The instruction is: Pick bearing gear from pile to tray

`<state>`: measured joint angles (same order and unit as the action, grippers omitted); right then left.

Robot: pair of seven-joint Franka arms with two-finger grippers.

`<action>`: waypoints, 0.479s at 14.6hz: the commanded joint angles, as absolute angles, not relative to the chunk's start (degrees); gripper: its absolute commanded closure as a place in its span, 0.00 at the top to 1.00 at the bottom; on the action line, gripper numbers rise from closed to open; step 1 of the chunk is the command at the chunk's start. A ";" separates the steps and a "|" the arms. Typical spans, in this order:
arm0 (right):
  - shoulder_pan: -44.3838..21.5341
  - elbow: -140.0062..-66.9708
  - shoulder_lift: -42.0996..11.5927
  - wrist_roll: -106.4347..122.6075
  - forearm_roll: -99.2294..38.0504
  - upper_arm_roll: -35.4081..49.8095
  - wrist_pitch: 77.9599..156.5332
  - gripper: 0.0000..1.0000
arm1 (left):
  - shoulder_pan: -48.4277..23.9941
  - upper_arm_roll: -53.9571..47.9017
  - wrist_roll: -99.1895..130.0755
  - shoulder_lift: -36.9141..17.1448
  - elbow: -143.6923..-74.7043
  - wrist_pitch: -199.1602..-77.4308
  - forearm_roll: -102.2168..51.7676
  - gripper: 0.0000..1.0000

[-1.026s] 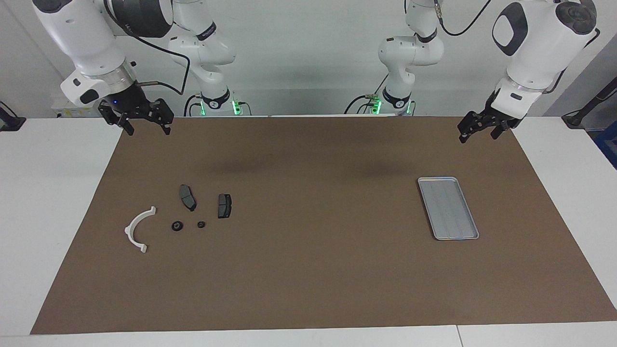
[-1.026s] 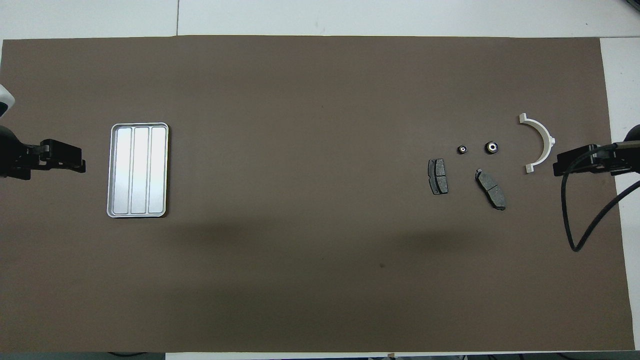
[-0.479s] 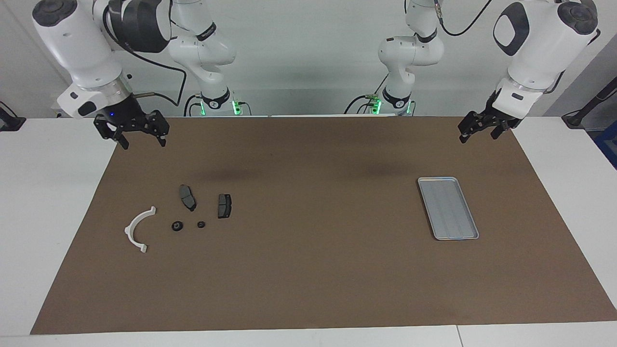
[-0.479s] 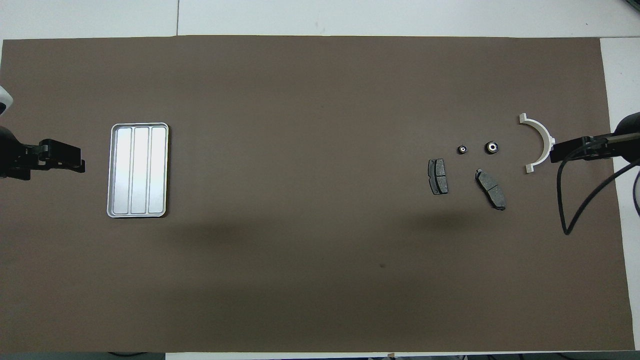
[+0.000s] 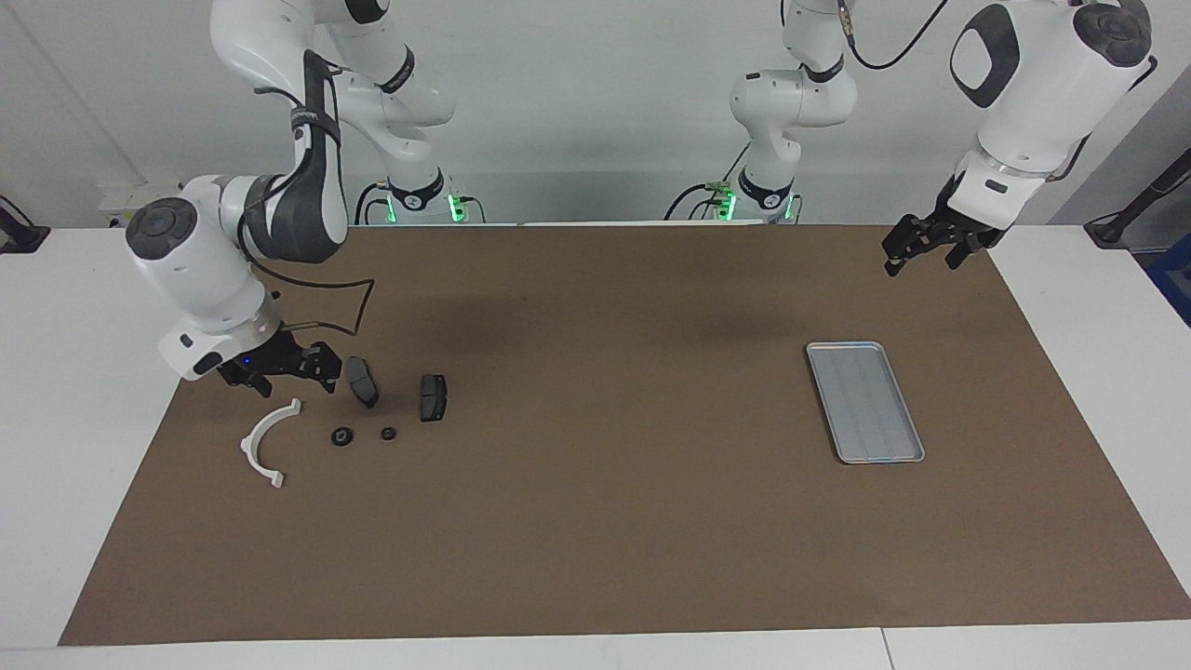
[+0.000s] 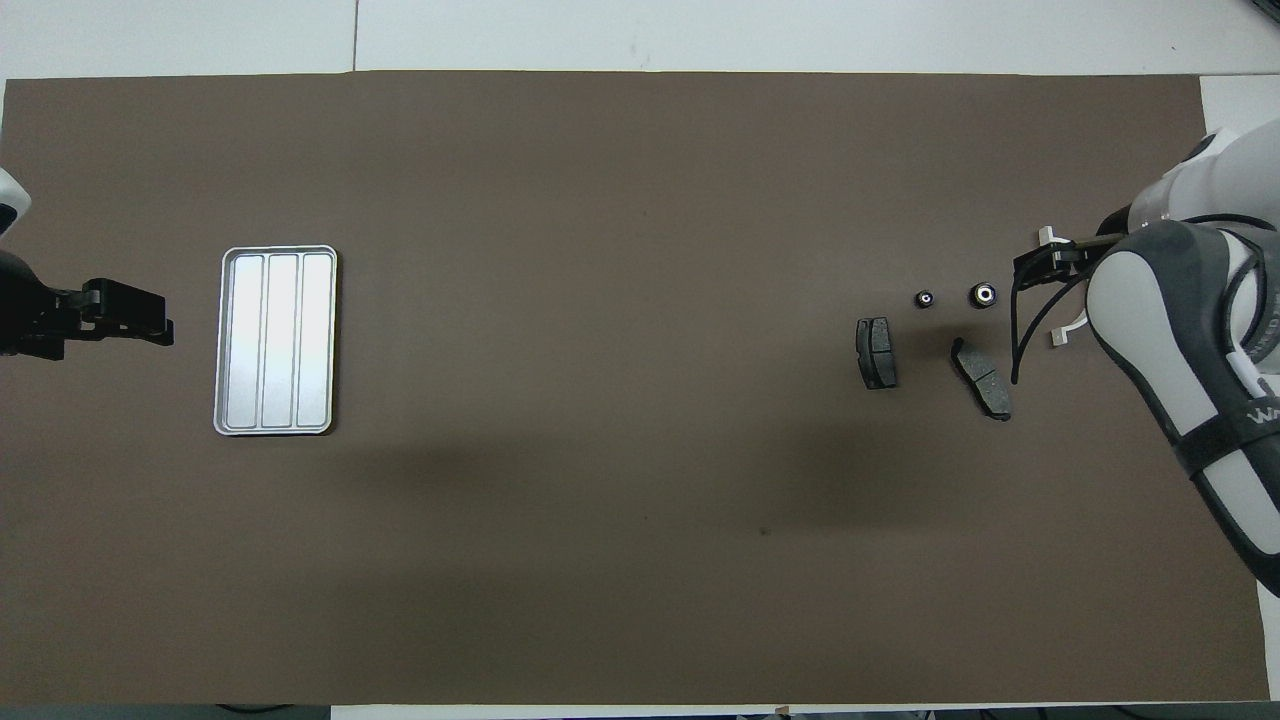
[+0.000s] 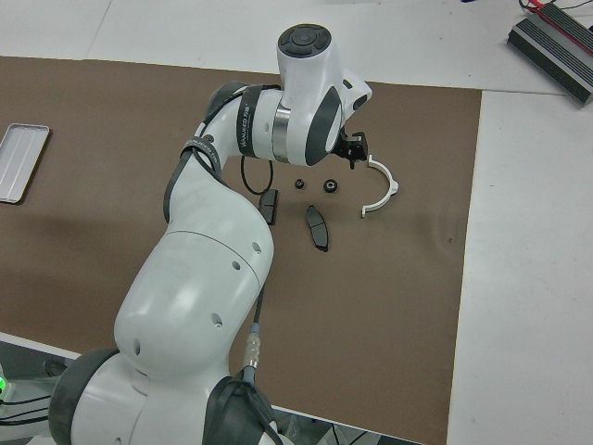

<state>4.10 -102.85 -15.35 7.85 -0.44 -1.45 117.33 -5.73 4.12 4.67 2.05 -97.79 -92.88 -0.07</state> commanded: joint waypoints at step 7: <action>3.69 -103.27 -22.67 8.88 -0.44 -1.06 126.90 0.99 | -7.03 4.31 4.57 2.37 -97.47 -92.81 -0.44 1.00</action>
<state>3.45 -102.97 -21.27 7.86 -0.44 -1.27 124.66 -6.54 3.67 4.67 2.05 -97.78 -92.90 -0.08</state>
